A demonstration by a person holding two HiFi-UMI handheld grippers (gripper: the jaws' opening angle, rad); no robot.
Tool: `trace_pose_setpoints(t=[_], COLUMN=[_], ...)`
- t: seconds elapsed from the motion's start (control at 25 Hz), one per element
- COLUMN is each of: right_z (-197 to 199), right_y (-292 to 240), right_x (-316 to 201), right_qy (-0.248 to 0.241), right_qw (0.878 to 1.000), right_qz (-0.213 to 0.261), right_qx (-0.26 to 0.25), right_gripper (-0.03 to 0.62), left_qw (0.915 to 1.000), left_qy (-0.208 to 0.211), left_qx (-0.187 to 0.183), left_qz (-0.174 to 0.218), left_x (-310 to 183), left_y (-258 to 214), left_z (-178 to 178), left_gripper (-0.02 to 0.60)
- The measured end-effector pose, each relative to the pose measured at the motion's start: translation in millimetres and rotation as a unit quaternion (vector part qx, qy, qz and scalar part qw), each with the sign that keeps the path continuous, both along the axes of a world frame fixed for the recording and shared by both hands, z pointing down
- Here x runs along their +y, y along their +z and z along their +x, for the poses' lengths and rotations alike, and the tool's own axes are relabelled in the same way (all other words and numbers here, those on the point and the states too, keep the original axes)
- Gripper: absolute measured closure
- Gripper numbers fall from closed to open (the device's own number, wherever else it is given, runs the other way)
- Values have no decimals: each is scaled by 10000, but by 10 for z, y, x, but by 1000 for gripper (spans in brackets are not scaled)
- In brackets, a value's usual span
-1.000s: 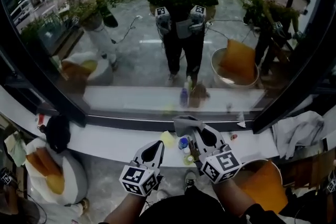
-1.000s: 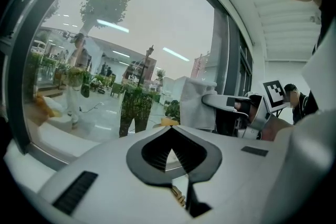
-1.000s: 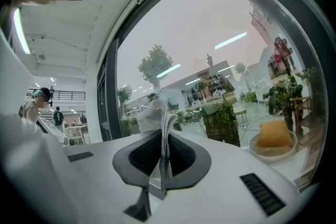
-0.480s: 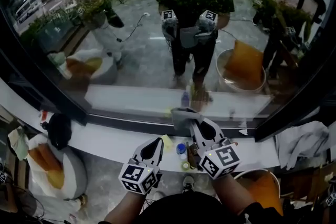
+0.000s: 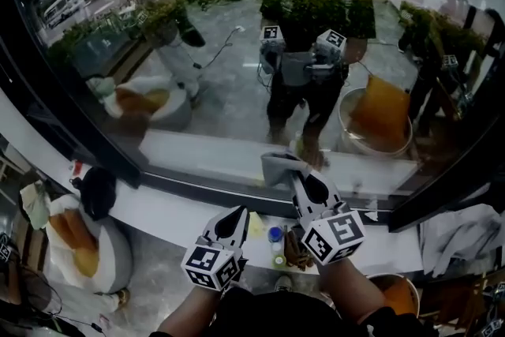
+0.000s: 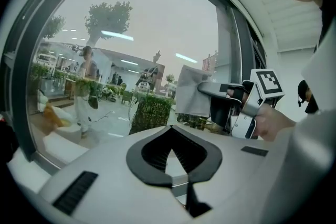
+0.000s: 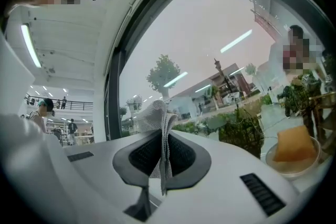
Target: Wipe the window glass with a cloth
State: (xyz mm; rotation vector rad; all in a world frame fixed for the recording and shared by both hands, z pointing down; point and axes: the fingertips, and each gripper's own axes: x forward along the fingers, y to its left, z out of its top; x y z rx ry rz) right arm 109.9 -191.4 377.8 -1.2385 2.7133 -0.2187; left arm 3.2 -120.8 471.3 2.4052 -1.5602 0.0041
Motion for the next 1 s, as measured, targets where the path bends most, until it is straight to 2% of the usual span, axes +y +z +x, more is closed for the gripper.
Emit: trace_pose_setpoints(t=[0.16,0.36,0.68,1.0], right_z=[-131,-323,-1022,-1243], right_y=[-115,-284,-519,-727], right_x=[-120,-366,-823,-1267], right_qy=[60,352,870,1135], right_qw=[9998,9988,9945,9912], right_qz=[120,276,513,632], right_qx=[-146,-223,-292,-268], right_gripper=[559,559,559,559], left_qw=[10000,9996,9976,9966], left_qy=[21,244,660,799], left_qx=[-14,-40,-89,-100], left_qz=[80,116,206,169], left_x=[-114,-315,-717,-1082], left_y=[-56,-156,-186,-243], left_z=[-132,-364,-1127,-1292], left_gripper=[574,574,574,574])
